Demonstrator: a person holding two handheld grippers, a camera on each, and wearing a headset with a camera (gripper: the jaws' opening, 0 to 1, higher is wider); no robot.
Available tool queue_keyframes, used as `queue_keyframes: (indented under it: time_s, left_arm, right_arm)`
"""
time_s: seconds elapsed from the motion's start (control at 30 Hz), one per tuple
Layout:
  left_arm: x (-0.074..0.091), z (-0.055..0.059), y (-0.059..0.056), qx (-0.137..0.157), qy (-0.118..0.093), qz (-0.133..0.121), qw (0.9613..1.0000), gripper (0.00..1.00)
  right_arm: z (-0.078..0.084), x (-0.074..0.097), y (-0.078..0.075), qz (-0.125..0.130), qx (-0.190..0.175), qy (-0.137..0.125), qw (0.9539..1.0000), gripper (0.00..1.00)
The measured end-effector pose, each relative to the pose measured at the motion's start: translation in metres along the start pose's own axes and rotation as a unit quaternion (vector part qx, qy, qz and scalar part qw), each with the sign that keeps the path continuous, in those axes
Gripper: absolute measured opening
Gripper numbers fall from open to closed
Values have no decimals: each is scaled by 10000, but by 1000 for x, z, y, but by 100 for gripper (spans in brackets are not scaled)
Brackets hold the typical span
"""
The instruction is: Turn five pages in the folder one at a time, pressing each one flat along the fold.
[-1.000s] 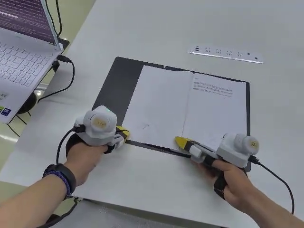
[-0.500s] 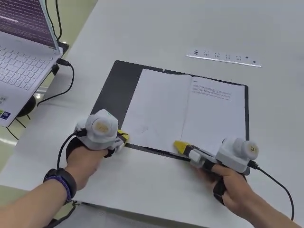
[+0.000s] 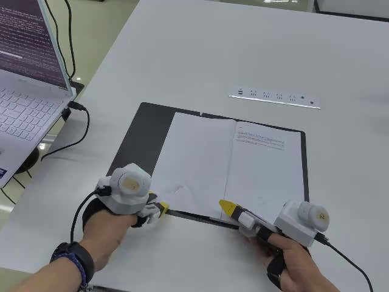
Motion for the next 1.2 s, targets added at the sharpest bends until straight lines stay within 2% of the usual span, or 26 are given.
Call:
queue_keyframes:
  time_s: [0.07,0.27,0.57,0.9,1.07,1.2]
  left_arm:
    - [1,0,-4,-18,12,12,10000,27]
    - [7,-3,-13,-15,17,30,10000,36]
    - [23,-9,-21,23,-193,-13,9998,41]
    - [40,-9,-19,33,-385,-111,9992,43]
    - [52,-8,-19,-56,-457,-155,9988,44]
    - [60,-6,-13,-127,-472,-245,9985,45]
  right_arm:
    - [-3,4,4,1,20,-28,10000,22]
    - [-10,17,3,147,144,-146,9997,24]
    - [-9,36,-2,445,182,-249,9985,29]
    - [-7,58,-11,776,290,-299,9961,31]
    - [-10,71,-12,858,287,-451,9949,33]
    - [-14,83,-13,941,491,-463,9933,34]
Point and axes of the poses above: the centre of the closed fingertips' face, and the gripper's own axes: x roughly backward along the fingers, y roughly to its left, z roughly out of its underside, the point moved 4 cm from there along x, roughly backward along the fingers, and after that the axes turned 11 degrees about y, right-handed, at the moved point
